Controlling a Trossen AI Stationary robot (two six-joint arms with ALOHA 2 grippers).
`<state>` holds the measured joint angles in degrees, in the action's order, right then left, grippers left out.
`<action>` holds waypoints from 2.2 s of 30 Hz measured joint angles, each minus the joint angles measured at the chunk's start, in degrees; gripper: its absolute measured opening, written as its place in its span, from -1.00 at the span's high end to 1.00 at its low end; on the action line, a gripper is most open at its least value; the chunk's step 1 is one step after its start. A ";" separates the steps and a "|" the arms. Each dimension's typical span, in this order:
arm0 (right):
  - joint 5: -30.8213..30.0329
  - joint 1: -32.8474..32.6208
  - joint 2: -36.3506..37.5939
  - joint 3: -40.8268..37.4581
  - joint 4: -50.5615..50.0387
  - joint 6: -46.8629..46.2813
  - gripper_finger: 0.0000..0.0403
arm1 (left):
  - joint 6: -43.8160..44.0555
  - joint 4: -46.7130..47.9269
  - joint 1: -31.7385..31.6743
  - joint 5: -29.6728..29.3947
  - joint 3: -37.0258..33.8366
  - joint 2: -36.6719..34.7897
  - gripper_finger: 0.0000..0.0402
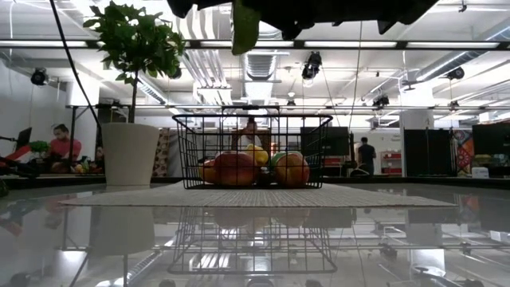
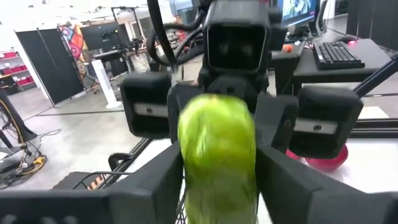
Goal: Build produce basket
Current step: Put the cucumber into the wire basket, then put the bell pepper into the wire basket
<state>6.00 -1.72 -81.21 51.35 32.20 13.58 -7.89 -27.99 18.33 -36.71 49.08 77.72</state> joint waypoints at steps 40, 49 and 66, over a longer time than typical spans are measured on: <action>-6.83 16.27 -18.96 31.86 -52.31 0.74 0.37 | -12.17 5.51 0.07 -6.25 -13.51 -21.67 -0.34; -2.95 17.40 -25.15 41.01 -66.70 2.40 0.31 | -13.96 5.57 0.07 -6.23 -13.52 -21.91 -0.34; -1.27 17.25 -25.42 42.37 -67.20 5.96 -0.08 | -13.98 5.95 0.09 -6.21 -13.51 -22.02 -0.34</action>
<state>4.73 15.53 -106.63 93.72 -35.01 19.54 -21.87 -22.04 18.42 -42.92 35.57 55.70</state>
